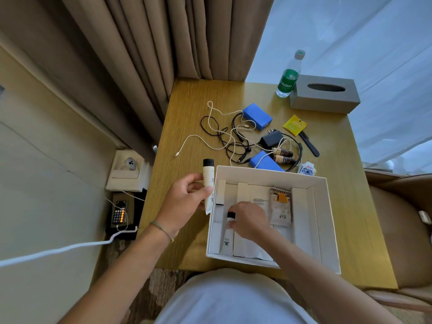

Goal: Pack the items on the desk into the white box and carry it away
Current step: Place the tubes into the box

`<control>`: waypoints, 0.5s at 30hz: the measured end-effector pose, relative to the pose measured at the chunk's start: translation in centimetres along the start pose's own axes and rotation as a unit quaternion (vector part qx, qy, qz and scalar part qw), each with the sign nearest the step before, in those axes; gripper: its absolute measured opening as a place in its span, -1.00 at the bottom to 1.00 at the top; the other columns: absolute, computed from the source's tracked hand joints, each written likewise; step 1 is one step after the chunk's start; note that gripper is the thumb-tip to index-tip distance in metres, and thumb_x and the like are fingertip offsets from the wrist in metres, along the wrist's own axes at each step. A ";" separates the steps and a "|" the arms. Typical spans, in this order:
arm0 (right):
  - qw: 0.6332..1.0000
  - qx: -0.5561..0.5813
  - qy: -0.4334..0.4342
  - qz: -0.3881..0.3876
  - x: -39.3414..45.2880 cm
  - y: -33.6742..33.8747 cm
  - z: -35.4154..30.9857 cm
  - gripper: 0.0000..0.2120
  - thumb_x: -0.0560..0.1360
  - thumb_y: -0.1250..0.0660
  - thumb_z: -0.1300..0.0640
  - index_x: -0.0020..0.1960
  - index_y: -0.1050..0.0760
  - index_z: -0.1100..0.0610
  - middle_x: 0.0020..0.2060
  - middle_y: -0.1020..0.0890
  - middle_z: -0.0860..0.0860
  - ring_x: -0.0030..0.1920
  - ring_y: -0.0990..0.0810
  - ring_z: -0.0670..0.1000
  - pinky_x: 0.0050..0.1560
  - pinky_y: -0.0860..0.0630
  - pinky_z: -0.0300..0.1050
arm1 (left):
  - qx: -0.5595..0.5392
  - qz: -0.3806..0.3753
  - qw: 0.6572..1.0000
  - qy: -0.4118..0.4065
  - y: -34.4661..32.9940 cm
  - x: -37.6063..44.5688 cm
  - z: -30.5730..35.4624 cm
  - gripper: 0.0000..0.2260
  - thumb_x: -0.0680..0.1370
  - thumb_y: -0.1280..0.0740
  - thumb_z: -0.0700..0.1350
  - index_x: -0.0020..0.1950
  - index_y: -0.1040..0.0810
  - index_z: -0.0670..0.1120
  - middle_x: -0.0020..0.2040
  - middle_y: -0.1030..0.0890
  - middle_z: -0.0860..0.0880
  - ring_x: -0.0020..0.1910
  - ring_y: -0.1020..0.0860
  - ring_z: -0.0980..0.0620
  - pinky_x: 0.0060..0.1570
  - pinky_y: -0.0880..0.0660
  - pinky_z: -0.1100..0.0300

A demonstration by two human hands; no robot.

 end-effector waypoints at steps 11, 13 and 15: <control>0.996 0.088 -0.025 -0.004 -0.5 0.4 0.0 -0.73 0.53 -0.37 0.08 0.22 -0.58 -0.03 -0.13 -0.65 -0.11 -0.11 -0.61 -0.08 -0.21 -0.48 -0.15 | 0.096 -0.051 0.994 0.009 -1.7 -0.3 -0.4 -0.69 0.57 -0.35 -0.26 0.30 -0.55 -0.08 0.00 -0.73 -0.05 0.01 -0.69 -0.01 0.07 -0.63 -0.02; 0.966 0.253 -0.056 0.016 -1.1 2.1 0.1 -0.85 0.57 -0.33 0.08 0.08 -0.66 -0.01 -0.42 -0.57 -0.16 -0.40 -0.49 -0.23 -0.37 -0.35 -0.22 | 0.133 -0.076 0.988 -0.010 -2.2 -0.4 -0.3 -0.70 0.56 -0.39 -0.24 0.28 -0.58 -0.06 0.01 -0.73 0.00 0.01 -0.69 0.04 0.09 -0.63 0.03; 0.903 0.425 -0.065 0.008 -2.0 4.0 -0.1 -0.83 0.60 -0.31 0.09 -0.05 -0.67 0.03 -0.49 -0.57 -0.09 -0.51 -0.42 -0.20 -0.41 -0.31 -0.24 | 0.150 -0.103 0.983 -0.019 -2.8 -0.5 -0.4 -0.71 0.54 -0.43 -0.22 0.25 -0.60 -0.04 0.00 -0.74 0.02 0.00 -0.69 0.09 0.08 -0.63 0.09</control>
Point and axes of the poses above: each hand's wrist, its own x-axis towards the middle knuckle, its own y-axis out of the back of the hand, z = x × y, the point moved 4 cm from there along x, towards the middle knuckle
